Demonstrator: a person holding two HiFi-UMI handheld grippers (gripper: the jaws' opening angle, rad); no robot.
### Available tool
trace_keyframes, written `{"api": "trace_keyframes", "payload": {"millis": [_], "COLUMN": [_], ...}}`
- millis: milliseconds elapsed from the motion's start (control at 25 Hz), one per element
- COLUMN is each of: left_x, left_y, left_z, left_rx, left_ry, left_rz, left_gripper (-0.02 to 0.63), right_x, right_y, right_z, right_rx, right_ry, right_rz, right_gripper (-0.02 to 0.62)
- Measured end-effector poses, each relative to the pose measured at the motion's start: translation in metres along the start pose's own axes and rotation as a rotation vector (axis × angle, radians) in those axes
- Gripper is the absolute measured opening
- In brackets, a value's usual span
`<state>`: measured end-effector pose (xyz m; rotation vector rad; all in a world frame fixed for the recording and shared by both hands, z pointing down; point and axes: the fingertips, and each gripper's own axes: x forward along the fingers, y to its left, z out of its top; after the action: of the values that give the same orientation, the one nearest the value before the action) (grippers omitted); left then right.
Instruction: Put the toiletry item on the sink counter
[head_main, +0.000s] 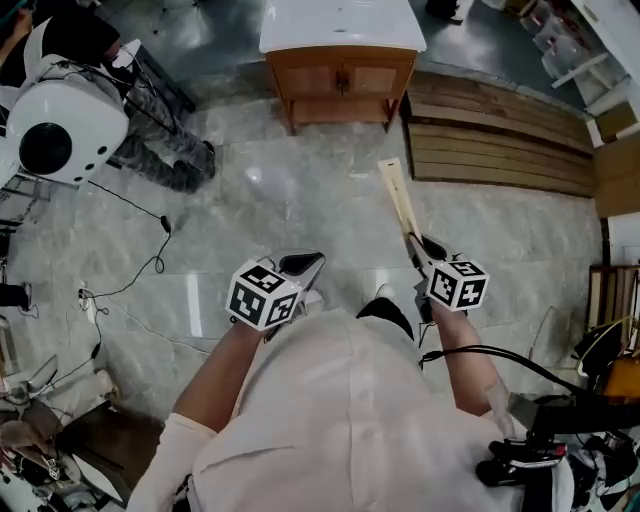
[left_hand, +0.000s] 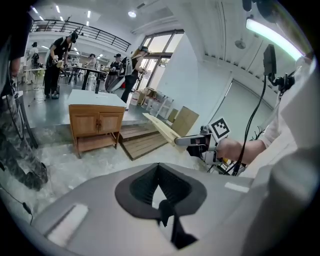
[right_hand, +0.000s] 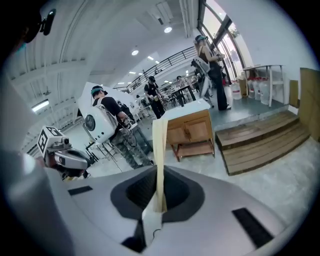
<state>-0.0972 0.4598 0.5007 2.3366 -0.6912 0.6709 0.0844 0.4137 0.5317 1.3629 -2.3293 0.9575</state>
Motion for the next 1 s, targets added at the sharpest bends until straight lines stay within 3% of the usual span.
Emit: {"api": "trace_keyframes", "payload": {"millis": [280, 560, 760, 1000], "left_x": [-0.001, 0.038, 0.061, 0.093], "left_y": [0.048, 0.087, 0.120, 0.140], "left_z": [0.015, 0.085, 0.144, 0.191], "left_rx": [-0.027, -0.008, 0.002, 0.008], "left_ry": [-0.013, -0.007, -0.013, -0.025], "left_rz": [-0.019, -0.021, 0.024, 0.026], "left_gripper": [0.006, 0.006, 0.006, 0.006], "right_x": [0.035, 0.087, 0.124, 0.163], "right_y": [0.007, -0.042, -0.077, -0.117], "right_z": [0.022, 0.090, 0.147, 0.188], "right_rx": [0.045, 0.041, 0.025, 0.021], "right_ry": [-0.002, -0.016, -0.032, -0.041], "right_rz": [-0.031, -0.031, -0.014, -0.007], "right_gripper": [0.018, 0.018, 0.017, 0.017]}}
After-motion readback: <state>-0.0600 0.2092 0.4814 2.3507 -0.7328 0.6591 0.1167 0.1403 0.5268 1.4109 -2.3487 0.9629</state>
